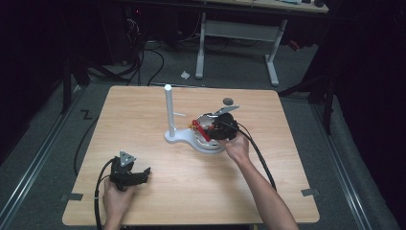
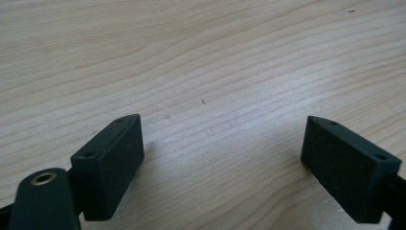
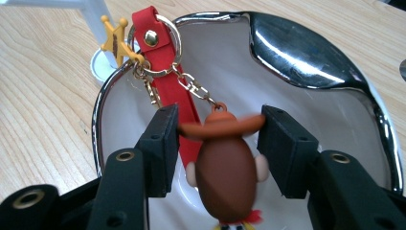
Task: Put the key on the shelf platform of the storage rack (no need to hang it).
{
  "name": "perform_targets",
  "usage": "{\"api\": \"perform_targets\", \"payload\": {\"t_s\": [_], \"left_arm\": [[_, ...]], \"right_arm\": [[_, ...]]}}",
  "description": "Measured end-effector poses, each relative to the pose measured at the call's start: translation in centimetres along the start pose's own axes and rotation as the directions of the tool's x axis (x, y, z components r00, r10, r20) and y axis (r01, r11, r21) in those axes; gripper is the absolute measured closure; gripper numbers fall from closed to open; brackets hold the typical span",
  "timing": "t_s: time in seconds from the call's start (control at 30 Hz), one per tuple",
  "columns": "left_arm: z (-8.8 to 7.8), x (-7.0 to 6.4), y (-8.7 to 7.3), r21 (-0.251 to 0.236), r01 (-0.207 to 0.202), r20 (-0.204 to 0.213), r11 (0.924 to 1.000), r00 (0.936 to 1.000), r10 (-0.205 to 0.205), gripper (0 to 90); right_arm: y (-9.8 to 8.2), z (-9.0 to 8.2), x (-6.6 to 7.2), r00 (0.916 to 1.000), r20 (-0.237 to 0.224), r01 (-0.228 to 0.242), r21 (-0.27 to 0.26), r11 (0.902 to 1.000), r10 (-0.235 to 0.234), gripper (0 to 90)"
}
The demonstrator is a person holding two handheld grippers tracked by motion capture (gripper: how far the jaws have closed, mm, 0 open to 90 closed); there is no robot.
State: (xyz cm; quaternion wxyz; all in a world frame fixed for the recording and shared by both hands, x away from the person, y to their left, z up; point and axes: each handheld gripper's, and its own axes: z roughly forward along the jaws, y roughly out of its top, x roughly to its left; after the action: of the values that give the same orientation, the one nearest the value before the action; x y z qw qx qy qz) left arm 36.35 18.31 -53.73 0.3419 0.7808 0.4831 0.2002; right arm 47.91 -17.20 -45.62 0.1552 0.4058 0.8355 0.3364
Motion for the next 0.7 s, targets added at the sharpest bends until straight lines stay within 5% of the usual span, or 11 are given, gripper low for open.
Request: {"api": "perform_targets", "payload": {"t_s": [0.3, 0.7], "left_arm": [[0.0, 0.0, 0.0, 0.000, -0.001, 0.000, 1.0000, 1.0000, 0.001, 15.0], [0.0, 0.0, 0.0, 0.001, -0.001, 0.000, 1.0000, 1.0000, 0.001, 15.0]], "right_arm": [[-0.3, -0.4, -0.4, 0.9991, -0.025, -0.033, -0.002, 0.9994, 0.033, 40.5], [-1.4, -4.2, -1.8, 0.9966, -0.051, -0.070, -0.097, 0.9928, 0.065, 41.8]]}}
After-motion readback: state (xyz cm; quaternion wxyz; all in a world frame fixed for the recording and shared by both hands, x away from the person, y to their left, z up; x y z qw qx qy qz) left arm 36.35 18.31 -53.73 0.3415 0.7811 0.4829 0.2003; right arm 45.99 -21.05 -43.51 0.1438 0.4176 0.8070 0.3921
